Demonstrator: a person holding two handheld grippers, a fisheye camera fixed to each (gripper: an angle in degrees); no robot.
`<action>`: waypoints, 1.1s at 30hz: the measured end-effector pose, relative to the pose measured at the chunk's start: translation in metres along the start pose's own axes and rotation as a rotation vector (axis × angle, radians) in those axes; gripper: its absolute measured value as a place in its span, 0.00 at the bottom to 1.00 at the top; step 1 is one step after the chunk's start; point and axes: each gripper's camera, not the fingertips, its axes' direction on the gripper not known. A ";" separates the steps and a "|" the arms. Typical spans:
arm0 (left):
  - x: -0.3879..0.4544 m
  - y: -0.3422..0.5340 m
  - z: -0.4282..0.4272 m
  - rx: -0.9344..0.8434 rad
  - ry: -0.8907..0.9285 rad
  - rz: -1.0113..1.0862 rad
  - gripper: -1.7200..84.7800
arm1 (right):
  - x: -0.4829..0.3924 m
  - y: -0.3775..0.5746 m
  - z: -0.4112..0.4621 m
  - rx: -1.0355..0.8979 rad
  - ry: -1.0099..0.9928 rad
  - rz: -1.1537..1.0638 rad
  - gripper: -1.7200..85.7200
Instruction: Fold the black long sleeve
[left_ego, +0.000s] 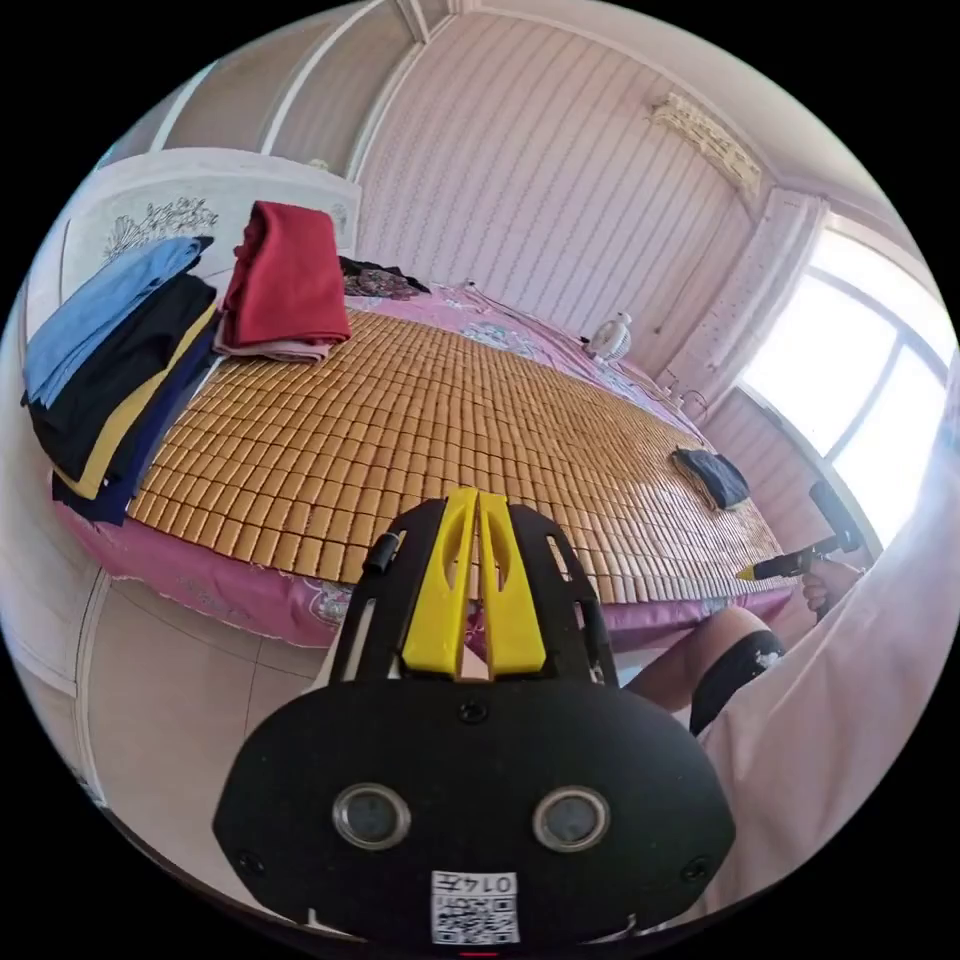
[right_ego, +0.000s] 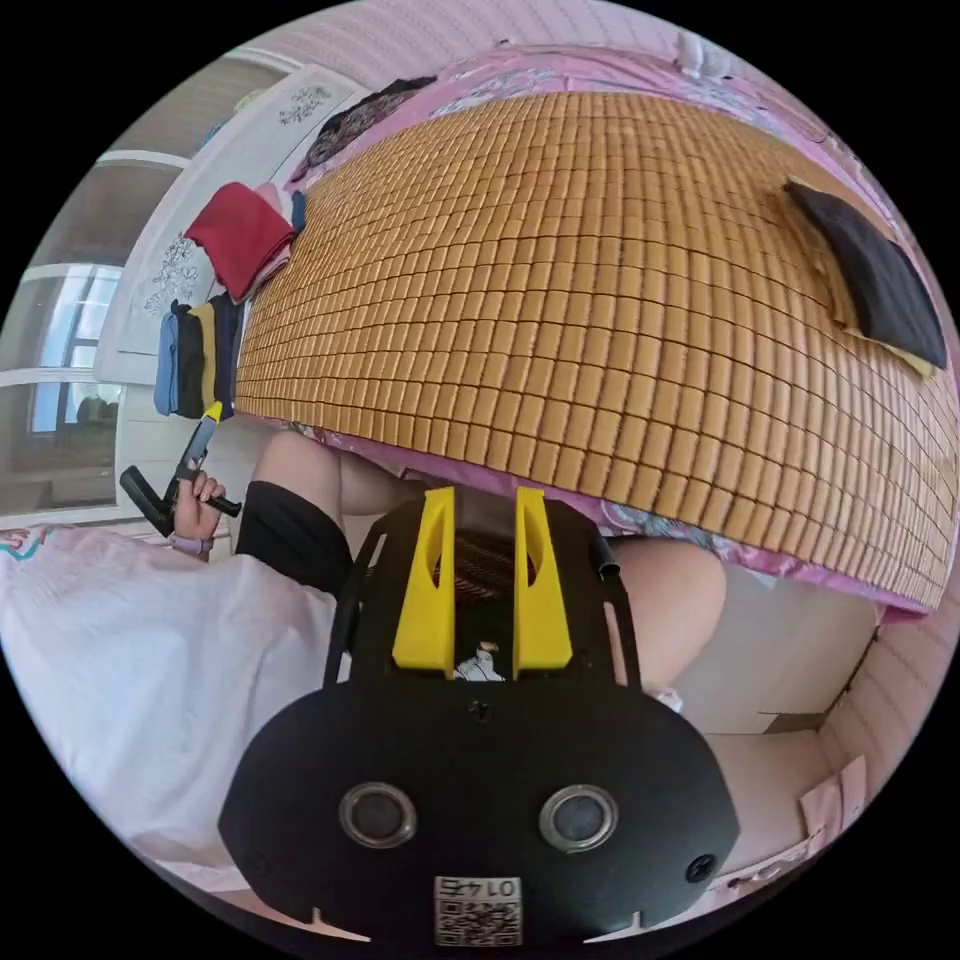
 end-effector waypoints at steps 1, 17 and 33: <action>0.032 -0.007 0.000 0.008 0.013 0.077 0.01 | -0.003 0.039 -0.014 0.072 0.092 0.004 0.10; 0.371 -0.116 0.094 0.030 0.215 0.627 0.03 | 0.101 0.317 -0.029 0.560 0.203 0.260 0.09; 0.617 -0.283 0.451 -0.315 0.366 0.690 0.16 | 0.339 0.269 -0.006 1.022 -0.034 0.605 0.13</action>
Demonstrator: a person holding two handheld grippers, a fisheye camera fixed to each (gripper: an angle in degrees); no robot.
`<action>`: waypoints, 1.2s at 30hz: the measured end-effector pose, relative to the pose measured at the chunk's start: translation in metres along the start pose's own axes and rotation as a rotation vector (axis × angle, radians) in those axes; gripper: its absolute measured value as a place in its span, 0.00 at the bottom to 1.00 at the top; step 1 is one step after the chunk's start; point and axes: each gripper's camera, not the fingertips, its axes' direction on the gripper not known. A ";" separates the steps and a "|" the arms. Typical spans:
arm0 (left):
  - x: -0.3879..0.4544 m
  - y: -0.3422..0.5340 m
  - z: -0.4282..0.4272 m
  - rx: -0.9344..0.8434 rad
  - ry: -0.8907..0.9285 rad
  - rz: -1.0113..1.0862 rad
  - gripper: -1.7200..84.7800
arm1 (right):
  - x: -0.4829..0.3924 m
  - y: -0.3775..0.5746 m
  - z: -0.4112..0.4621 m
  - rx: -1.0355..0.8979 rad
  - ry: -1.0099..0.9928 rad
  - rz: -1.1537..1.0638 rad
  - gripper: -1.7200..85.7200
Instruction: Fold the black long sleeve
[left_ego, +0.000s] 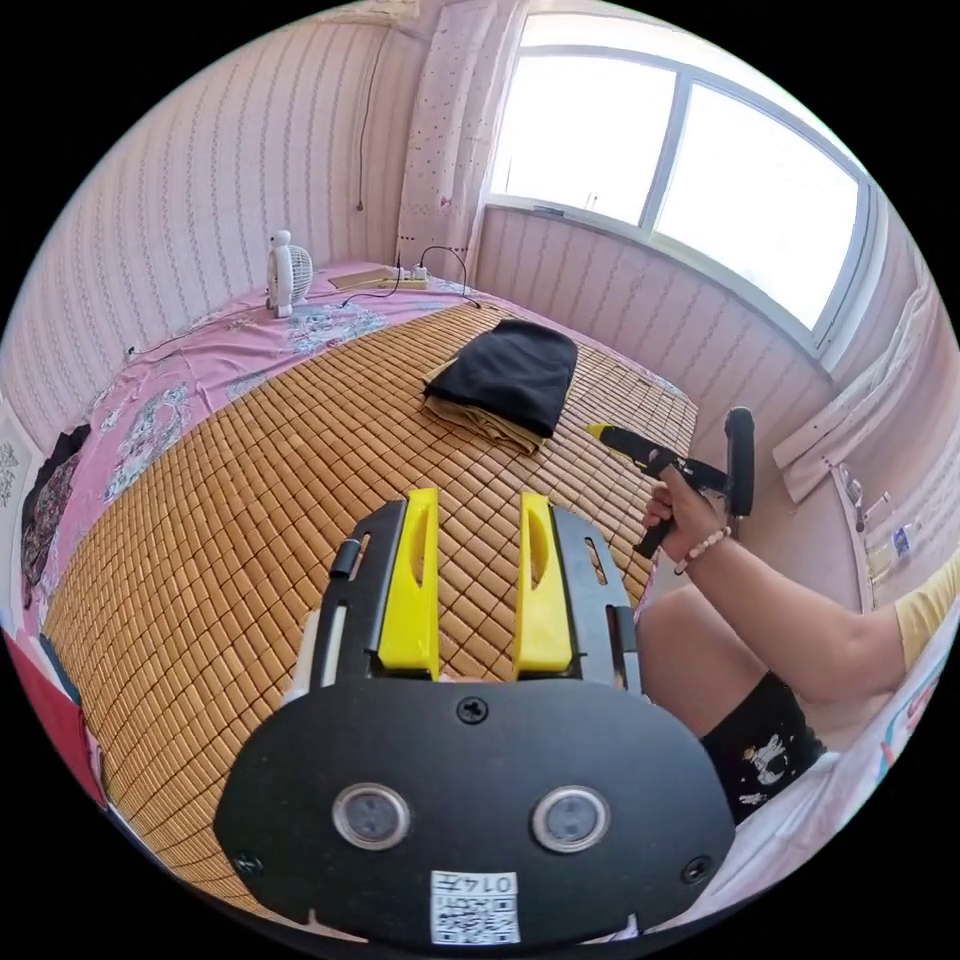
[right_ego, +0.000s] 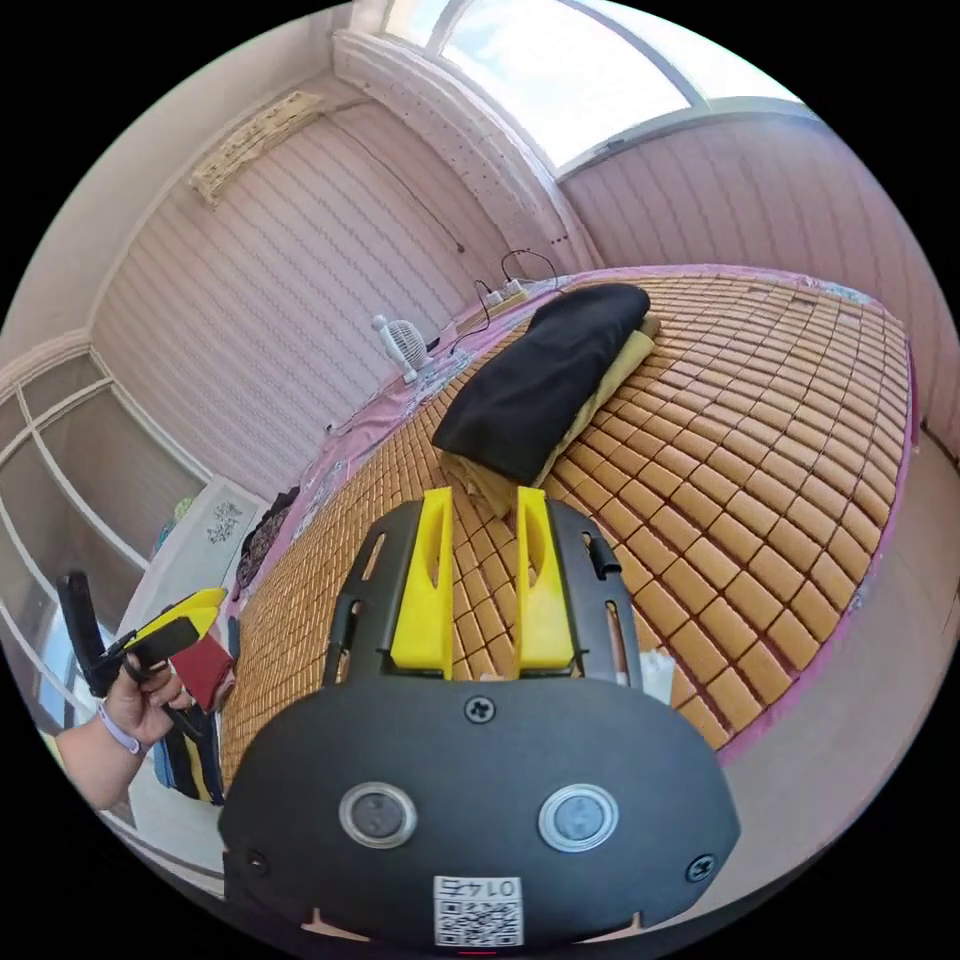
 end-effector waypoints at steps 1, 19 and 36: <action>-0.009 -0.026 0.027 -0.019 0.018 -0.019 0.16 | 0.013 -0.004 0.016 -0.014 -0.006 0.027 0.14; -0.054 -0.251 0.347 -0.132 -0.025 -0.052 0.15 | 0.106 -0.025 0.078 -0.069 -0.038 0.070 0.11; -0.041 -0.216 0.116 0.214 0.050 0.164 0.02 | 0.051 -0.018 0.042 0.053 -0.635 -0.471 0.03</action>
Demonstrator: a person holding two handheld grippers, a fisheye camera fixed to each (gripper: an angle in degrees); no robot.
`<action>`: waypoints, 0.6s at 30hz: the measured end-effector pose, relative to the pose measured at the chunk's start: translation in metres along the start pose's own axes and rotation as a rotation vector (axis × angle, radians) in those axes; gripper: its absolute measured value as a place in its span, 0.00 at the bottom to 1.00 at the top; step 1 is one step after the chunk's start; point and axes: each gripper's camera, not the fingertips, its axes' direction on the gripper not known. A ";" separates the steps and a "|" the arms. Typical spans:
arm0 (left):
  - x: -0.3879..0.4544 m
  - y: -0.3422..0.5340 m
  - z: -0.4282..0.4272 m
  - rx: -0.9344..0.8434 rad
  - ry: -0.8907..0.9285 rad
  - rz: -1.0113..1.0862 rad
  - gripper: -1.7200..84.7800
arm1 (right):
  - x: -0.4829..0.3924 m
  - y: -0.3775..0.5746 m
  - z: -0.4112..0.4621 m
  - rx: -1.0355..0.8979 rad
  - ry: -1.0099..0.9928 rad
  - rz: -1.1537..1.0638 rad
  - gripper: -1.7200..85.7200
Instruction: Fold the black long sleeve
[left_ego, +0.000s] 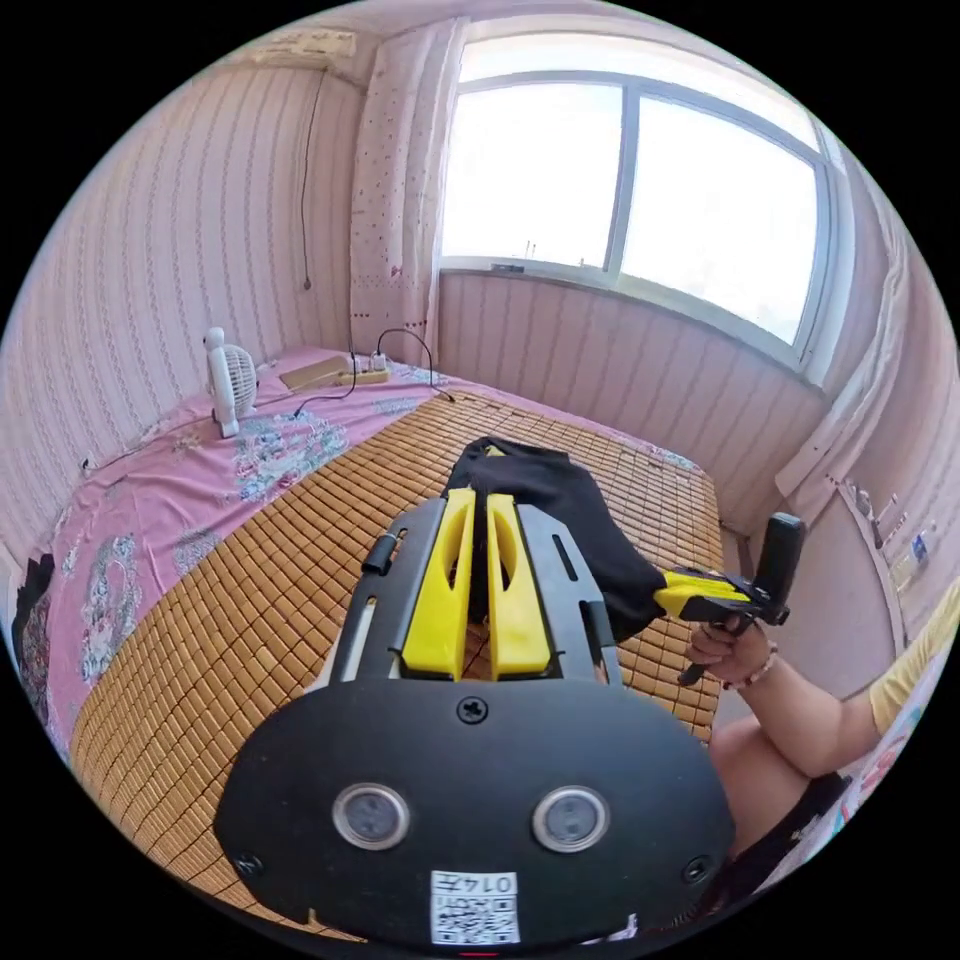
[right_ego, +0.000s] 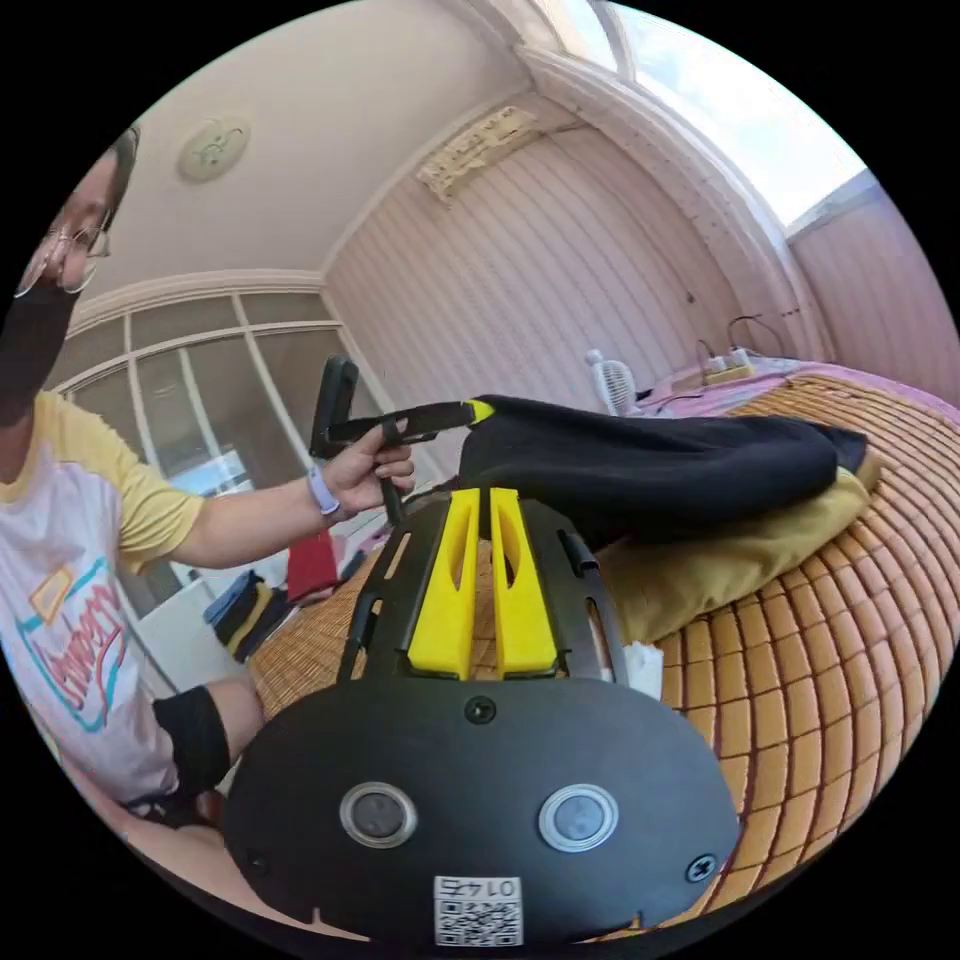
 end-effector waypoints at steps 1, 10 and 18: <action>0.002 0.011 -0.035 0.030 0.002 0.022 0.02 | -0.010 -0.001 0.014 -0.060 -0.077 -0.055 0.03; -0.007 0.170 -0.221 -0.078 -0.167 -0.186 0.01 | -0.106 0.004 0.160 -0.356 -0.484 -0.298 0.03; 0.006 0.272 -0.399 -0.064 -0.312 -0.430 0.01 | -0.205 0.035 0.259 -0.559 -0.760 -0.507 0.02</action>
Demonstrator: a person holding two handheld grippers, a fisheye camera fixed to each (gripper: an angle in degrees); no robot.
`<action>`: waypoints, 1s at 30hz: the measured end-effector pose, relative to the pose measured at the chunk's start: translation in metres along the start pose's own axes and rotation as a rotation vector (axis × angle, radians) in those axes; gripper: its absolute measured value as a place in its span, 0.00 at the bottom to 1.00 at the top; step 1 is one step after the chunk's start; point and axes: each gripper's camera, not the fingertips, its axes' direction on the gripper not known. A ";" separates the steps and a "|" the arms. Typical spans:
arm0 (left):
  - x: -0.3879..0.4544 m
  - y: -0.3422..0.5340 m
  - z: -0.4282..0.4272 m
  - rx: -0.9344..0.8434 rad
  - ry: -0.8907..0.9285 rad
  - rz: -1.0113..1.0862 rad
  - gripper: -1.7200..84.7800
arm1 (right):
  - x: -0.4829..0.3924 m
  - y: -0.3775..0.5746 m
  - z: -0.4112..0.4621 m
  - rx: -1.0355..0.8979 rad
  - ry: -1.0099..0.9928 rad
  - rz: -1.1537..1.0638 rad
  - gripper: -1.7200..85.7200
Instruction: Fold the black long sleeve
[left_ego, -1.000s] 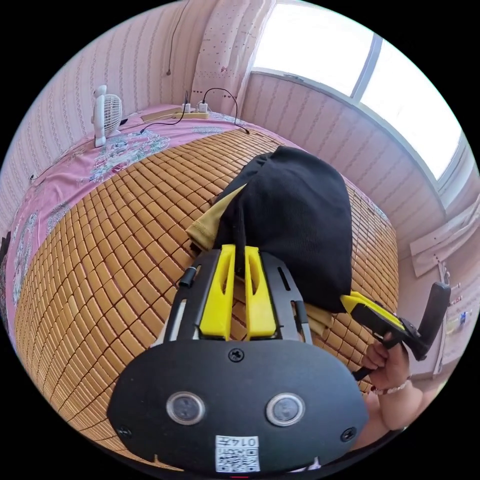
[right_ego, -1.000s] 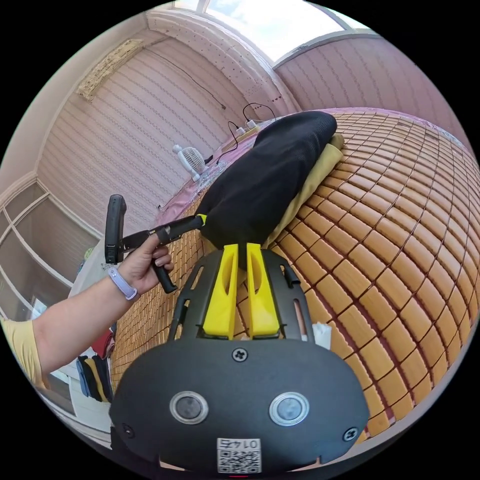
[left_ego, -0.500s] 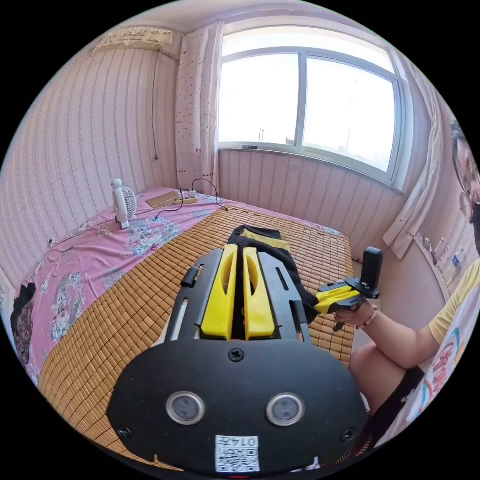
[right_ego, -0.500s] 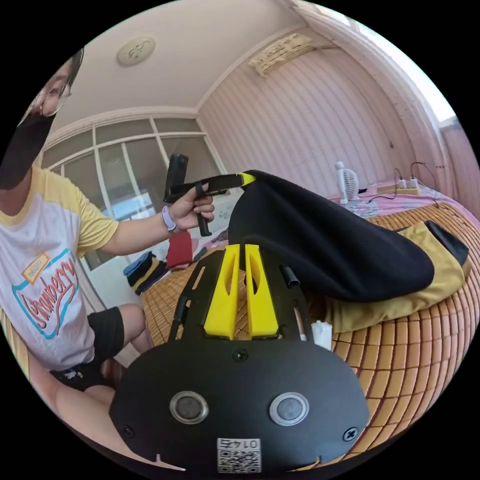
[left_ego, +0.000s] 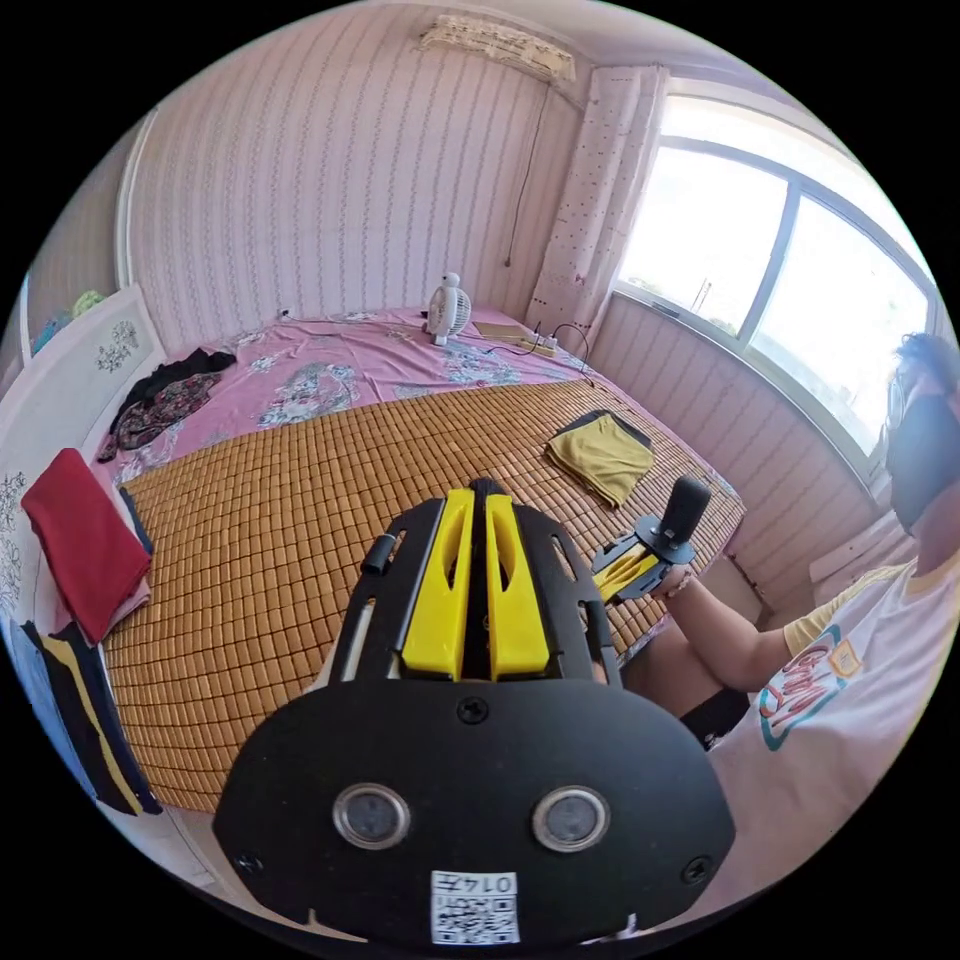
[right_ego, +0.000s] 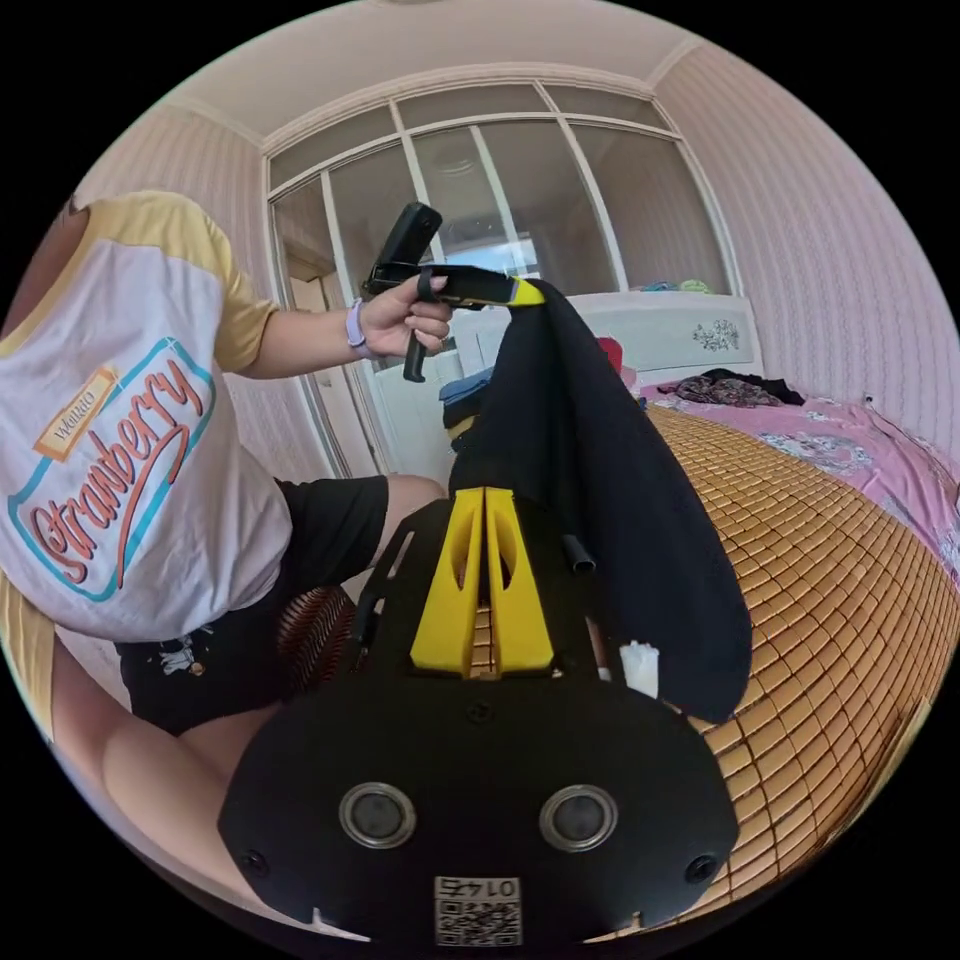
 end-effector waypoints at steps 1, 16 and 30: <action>0.001 0.009 -0.011 -0.003 0.001 0.001 0.01 | 0.008 0.001 0.000 0.019 0.004 0.020 0.02; 0.047 -0.067 0.058 0.109 0.335 0.111 0.04 | 0.100 0.041 -0.044 0.049 0.088 0.301 0.02; -0.040 0.145 0.143 -0.366 0.043 -0.100 0.10 | 0.123 0.066 -0.108 -0.086 0.552 0.529 0.13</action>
